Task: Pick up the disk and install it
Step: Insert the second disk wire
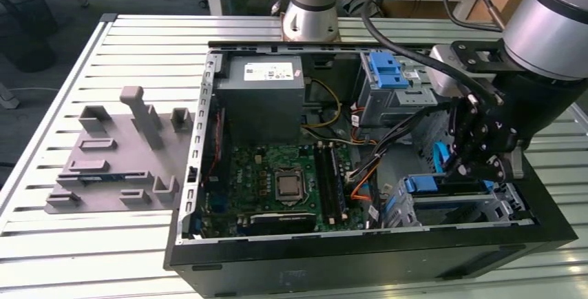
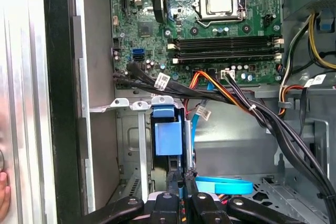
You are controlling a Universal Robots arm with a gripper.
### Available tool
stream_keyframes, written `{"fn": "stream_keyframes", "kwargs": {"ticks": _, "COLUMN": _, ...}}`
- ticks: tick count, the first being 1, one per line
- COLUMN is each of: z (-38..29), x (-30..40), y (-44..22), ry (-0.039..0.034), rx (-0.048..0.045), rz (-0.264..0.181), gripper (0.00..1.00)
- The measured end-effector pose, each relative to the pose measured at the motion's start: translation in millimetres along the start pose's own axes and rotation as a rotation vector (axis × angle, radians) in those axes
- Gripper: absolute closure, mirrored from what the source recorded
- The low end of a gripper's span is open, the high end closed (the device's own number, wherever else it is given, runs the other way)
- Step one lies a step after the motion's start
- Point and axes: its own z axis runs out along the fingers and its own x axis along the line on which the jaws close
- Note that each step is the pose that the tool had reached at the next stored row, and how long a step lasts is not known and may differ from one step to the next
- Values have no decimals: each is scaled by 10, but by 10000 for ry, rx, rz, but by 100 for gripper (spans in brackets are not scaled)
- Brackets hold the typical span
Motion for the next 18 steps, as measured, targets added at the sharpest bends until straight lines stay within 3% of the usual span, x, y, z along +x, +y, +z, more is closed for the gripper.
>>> {"fn": "stream_keyframes", "kwargs": {"ticks": 18, "z": 28, "x": -1, "y": -34, "ry": -20, "rx": 0, "rz": 1, "gripper": 84}}
